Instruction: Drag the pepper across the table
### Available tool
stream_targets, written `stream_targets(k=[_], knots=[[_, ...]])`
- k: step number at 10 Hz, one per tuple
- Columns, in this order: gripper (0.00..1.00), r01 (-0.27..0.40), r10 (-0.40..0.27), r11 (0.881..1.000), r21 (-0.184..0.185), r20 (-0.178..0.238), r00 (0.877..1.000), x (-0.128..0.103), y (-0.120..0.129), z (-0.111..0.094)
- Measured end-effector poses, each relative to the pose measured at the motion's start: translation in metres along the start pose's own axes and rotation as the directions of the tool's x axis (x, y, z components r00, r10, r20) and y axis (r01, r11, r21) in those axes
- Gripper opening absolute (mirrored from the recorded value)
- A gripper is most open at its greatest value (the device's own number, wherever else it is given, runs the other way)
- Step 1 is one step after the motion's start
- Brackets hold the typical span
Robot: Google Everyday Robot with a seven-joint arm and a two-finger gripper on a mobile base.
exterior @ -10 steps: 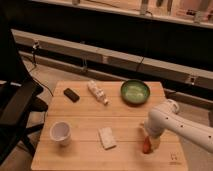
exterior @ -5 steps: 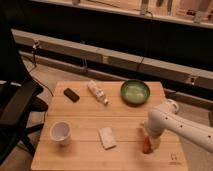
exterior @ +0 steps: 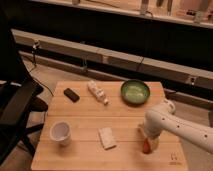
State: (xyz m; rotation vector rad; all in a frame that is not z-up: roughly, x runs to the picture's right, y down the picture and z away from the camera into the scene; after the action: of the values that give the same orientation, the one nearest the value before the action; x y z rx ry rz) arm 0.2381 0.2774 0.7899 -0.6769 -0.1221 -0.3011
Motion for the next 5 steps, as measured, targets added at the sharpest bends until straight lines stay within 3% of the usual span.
stream_targets(k=[5], knots=[[0.31,0.025,-0.024,1.000,-0.003,0.006,1.000,-0.0046,0.0033,0.0054]])
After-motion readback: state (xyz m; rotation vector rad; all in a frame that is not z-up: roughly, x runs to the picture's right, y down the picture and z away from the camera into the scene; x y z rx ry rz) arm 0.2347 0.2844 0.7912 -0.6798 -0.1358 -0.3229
